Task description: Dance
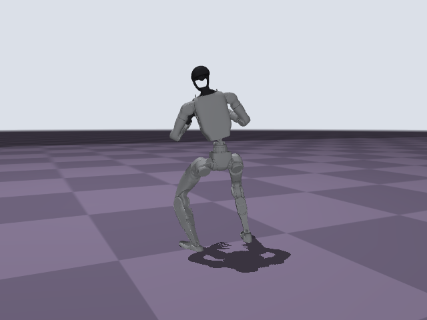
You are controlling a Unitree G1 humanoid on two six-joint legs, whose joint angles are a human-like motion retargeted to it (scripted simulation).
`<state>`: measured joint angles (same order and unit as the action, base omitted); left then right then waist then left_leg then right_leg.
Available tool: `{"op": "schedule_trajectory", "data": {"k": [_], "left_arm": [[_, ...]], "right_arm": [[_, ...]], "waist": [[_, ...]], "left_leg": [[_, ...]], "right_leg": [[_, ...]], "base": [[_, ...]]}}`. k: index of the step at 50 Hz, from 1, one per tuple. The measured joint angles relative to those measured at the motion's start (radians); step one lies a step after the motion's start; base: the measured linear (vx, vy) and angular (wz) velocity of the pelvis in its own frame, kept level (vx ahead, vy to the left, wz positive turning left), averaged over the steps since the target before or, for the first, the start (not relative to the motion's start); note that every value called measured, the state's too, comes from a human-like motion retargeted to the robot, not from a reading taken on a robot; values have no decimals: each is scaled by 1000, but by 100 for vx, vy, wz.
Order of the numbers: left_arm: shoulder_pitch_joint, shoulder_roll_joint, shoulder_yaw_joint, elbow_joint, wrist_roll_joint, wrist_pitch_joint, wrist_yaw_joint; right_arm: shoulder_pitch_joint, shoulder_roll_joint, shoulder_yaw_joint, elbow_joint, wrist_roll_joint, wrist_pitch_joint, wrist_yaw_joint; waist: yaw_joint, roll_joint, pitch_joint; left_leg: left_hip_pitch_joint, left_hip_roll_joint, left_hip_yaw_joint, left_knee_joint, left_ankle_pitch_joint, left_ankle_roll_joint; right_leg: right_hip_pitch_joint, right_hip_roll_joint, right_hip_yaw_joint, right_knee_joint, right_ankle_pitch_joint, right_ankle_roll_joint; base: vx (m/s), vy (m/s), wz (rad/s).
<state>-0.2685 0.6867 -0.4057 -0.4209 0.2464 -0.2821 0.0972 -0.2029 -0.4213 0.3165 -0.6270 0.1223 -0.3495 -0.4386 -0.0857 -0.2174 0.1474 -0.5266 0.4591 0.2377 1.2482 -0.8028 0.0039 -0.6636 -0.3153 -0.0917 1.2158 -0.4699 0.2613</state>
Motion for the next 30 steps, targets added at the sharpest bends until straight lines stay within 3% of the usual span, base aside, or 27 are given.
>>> {"op": "schedule_trajectory", "data": {"k": [5,12,18,24,30], "left_arm": [[15,-21,-3,-1,-91,-15,23],[134,-54,47,20,-216,16,-11],[169,-57,40,50,-240,62,-62],[126,-57,13,55,-262,51,-106],[79,-65,-3,38,-210,-13,-69]], "right_arm": [[-89,6,43,3,-106,2,-84],[-188,-23,105,17,-91,-21,-153],[-155,-13,124,80,39,-14,-153],[-96,48,87,123,104,-26,-152],[-95,63,77,119,4,-50,-116]], "waist": [[48,-13,5],[86,39,-22],[62,113,-35],[13,158,-48],[-13,117,-85]], "left_leg": [[11,-31,-47,-107,53,-21],[53,-38,-68,-278,250,-110],[41,2,30,-124,190,-101],[103,-58,144,-244,154,-74],[134,-151,227,-427,170,-31]], "right_leg": [[17,71,48,-146,-13,-15],[103,116,-45,-276,-63,-132],[113,132,-99,-251,-129,-192],[136,111,-155,-314,-120,-184],[97,34,-186,-345,-75,-137]], "base": [[19,-26,38],[21,-39,12],[13,-23,20],[5,-2,30],[-6,7,16]]}}
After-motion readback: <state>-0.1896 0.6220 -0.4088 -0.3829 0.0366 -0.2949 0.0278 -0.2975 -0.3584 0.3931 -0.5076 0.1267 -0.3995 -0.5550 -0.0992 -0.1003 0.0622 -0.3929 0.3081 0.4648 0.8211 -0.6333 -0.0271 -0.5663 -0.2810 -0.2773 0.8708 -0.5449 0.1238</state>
